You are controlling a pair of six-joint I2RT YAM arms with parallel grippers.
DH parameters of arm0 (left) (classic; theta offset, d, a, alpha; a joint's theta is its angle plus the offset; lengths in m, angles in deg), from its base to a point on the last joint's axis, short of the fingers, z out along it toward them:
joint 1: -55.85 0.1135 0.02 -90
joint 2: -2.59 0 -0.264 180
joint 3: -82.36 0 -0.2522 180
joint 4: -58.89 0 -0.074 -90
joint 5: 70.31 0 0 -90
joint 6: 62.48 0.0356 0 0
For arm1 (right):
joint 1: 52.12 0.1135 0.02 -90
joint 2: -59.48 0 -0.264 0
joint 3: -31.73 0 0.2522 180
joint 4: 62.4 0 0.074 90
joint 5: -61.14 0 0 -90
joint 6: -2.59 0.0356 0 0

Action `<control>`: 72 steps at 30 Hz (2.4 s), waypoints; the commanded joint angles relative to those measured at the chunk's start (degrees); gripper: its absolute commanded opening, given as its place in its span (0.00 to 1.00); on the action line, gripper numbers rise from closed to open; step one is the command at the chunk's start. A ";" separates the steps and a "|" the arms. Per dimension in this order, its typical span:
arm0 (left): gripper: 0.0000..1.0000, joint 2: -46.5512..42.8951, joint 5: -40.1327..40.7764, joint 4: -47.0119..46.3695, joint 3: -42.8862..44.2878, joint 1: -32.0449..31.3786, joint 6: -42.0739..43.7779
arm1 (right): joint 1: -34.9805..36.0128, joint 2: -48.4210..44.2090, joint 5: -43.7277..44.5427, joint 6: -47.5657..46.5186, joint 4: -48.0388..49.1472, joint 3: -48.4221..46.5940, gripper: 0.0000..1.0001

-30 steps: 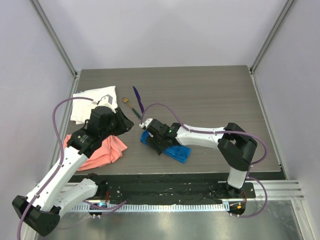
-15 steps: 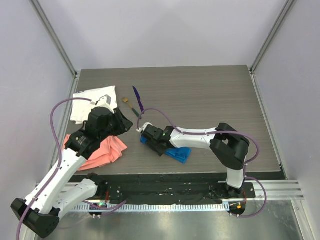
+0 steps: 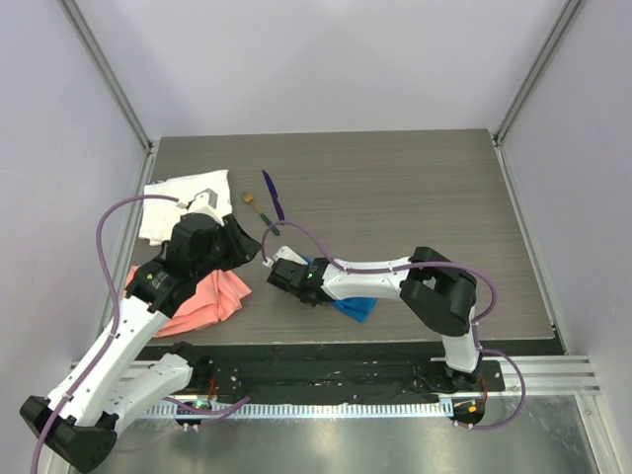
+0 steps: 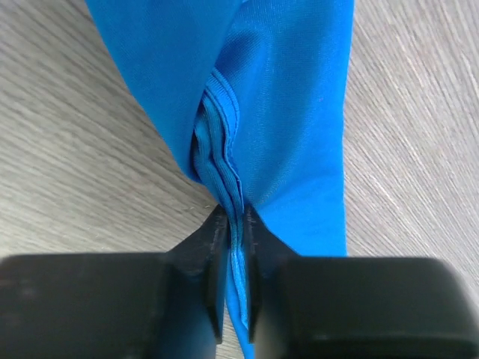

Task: Fold the napkin into a case and place the utensils inside
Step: Pick up the smaller rectangle-folded napkin from the center of the board, then turn over the smaller rectangle-folded napkin at the center of the board.

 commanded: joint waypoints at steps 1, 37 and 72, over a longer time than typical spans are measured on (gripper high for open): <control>0.42 -1.05 0.78 -0.10 0.57 0.36 0.92 | 0.09 0.67 3.60 1.82 -2.32 -1.63 0.11; 0.42 4.48 -2.47 -1.95 2.33 0.89 3.38 | -43.22 5.22 -54.22 54.37 82.92 9.19 0.01; 0.34 29.93 -26.55 -31.29 2.94 -0.42 -2.77 | -53.52 -12.52 -47.03 17.94 38.04 14.58 0.54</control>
